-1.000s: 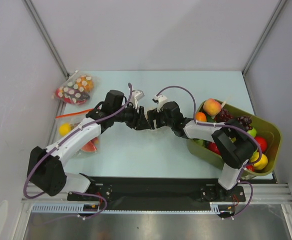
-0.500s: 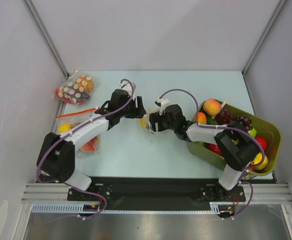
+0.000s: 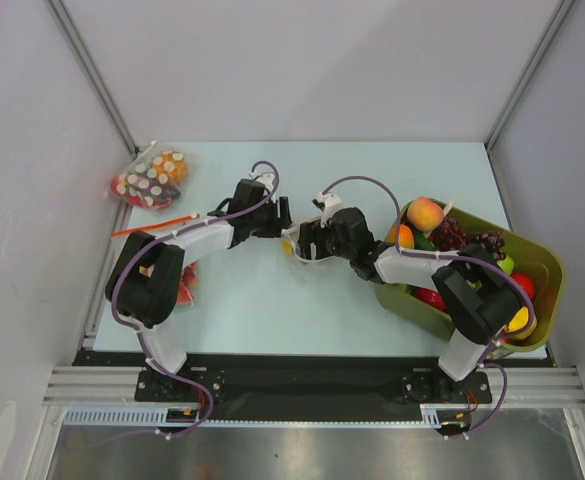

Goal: Open the zip-top bag and remove the fake food

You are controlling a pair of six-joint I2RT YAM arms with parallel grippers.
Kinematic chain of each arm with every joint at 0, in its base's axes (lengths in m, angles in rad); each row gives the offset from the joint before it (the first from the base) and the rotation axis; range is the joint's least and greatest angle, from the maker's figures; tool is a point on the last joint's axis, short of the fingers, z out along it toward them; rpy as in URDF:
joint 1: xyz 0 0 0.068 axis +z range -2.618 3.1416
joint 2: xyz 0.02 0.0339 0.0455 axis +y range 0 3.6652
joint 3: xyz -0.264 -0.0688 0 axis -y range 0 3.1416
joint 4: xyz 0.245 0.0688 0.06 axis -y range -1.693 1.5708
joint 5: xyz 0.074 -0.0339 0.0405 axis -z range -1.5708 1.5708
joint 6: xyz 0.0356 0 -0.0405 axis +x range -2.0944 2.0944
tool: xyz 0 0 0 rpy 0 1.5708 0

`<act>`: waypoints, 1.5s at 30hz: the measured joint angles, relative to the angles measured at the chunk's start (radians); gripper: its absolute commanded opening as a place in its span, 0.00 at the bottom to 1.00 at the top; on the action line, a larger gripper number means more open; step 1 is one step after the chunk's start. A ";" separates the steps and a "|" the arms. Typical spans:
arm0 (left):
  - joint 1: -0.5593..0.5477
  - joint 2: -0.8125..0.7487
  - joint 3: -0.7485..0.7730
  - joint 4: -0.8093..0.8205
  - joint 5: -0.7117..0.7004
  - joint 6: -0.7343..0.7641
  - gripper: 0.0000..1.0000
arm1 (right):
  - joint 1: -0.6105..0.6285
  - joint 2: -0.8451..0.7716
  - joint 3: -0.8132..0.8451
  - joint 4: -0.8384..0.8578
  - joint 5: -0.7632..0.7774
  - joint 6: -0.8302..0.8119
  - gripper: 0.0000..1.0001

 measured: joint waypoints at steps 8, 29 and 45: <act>0.003 0.026 0.015 0.048 0.076 -0.017 0.33 | -0.010 0.027 0.017 0.030 0.000 0.023 0.80; 0.005 0.100 0.015 0.052 0.101 -0.022 0.00 | -0.017 0.142 0.098 0.029 0.048 0.074 0.80; 0.007 0.099 0.015 0.048 0.128 -0.031 0.00 | 0.064 0.167 0.188 -0.168 0.158 0.024 0.35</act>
